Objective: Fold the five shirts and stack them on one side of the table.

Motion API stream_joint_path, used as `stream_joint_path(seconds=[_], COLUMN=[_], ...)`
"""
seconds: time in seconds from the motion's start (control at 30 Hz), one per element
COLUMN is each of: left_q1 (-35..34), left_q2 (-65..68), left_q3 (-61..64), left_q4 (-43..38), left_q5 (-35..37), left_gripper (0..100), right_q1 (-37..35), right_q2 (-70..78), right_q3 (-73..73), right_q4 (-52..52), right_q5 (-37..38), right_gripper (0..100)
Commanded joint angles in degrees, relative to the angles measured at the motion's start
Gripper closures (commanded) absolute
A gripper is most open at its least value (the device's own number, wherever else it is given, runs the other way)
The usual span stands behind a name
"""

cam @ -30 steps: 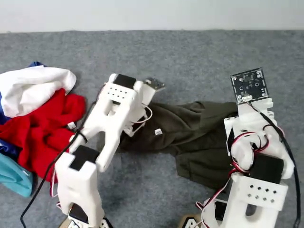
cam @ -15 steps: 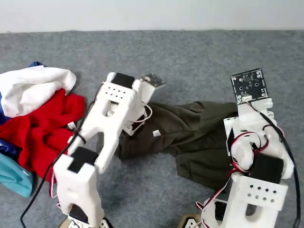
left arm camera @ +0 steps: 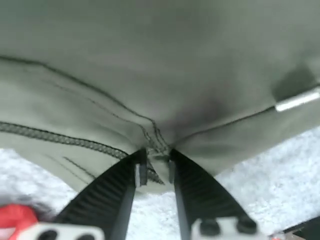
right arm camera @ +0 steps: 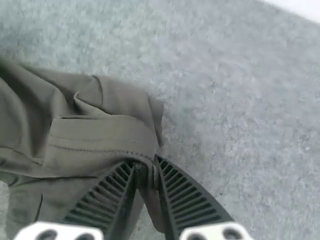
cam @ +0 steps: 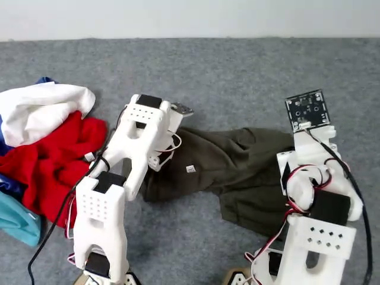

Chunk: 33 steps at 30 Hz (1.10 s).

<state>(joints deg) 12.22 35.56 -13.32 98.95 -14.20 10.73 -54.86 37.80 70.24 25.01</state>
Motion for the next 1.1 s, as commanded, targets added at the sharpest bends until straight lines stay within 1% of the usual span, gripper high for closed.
stream_joint_path(seconds=[0.0,0.3,0.37,0.7,0.77,0.87,1.07], left_q1=[-0.44,-0.44,-0.44,-0.35,-0.35,-0.35,-0.35], left_q2=[0.18,0.26,0.35,7.21,6.77,5.01,0.53], left_q3=[-2.07,-1.89,-1.80,-2.24,-2.24,-2.86,-6.37], left_q4=[0.18,-0.35,-1.49,-2.55,-2.55,-2.20,1.41], left_q5=[0.00,0.00,0.18,0.26,0.26,0.35,0.35], left_gripper=[91,91,91,91,93,98,98], right_q1=[0.13,0.13,0.04,-0.13,-0.22,-0.22,-0.22], right_q2=[-0.75,-0.75,-0.75,-0.75,-0.75,-0.75,-0.75], right_q3=[-0.18,-0.18,-0.18,-0.18,-0.18,-0.18,-0.18], right_q4=[-0.13,-0.13,-0.13,0.13,0.13,0.13,0.22], right_q5=[-0.62,-0.62,-0.62,-0.62,-0.62,-0.62,-0.62], right_gripper=[98.8,98.8,98.8,98.8,98.8,98.8,98.8])
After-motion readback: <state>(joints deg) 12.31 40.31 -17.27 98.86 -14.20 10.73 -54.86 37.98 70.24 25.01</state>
